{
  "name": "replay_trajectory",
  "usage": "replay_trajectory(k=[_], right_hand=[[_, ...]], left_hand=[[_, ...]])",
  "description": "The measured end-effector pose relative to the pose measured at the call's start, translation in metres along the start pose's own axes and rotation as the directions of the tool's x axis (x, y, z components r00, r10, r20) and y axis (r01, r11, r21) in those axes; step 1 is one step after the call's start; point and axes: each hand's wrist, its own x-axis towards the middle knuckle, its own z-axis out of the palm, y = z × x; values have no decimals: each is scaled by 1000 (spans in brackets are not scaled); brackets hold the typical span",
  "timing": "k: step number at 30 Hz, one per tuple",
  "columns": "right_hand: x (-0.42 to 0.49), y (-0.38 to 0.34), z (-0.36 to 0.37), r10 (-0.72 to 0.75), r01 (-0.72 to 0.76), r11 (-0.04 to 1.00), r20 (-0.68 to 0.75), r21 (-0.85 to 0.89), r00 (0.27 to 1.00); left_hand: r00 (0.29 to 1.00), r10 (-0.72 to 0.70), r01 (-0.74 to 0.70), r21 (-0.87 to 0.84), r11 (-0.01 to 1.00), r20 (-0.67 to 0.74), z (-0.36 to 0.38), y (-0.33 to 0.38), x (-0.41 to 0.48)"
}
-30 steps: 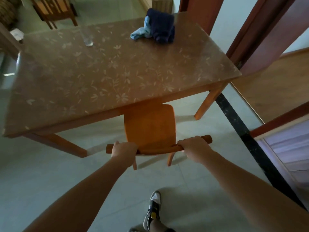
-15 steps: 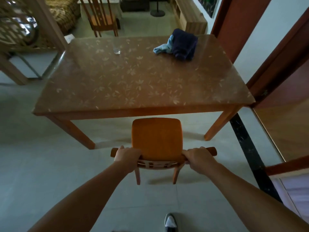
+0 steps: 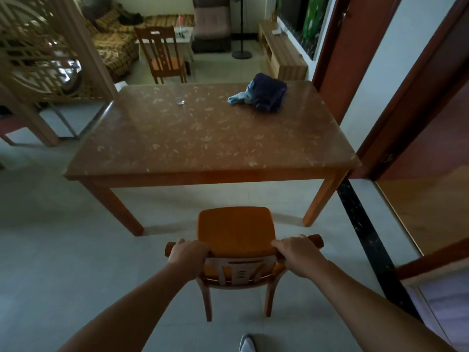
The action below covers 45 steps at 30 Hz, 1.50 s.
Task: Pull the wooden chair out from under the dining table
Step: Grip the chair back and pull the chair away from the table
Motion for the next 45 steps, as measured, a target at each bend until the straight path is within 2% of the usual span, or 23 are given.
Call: replay_trajectory(k=[12, 20, 30, 45], right_hand=[[-141, -51, 46, 81, -82, 996, 26, 24, 996], [-212, -68, 74, 84, -84, 996, -26, 2, 996], [-298, -61, 117, 49, -45, 996, 50, -80, 998], [-389, -54, 165, 23, -21, 999, 58, -42, 998]], left_hand=[[997, 57, -58, -4, 998, -44, 39, 43, -126], [998, 66, -66, 48, 997, -1, 61, 70, -193], [999, 5, -5, 14, 1000, 35, 100, 134, -276], [997, -2, -5, 88, 996, 80, 155, 199, -349]])
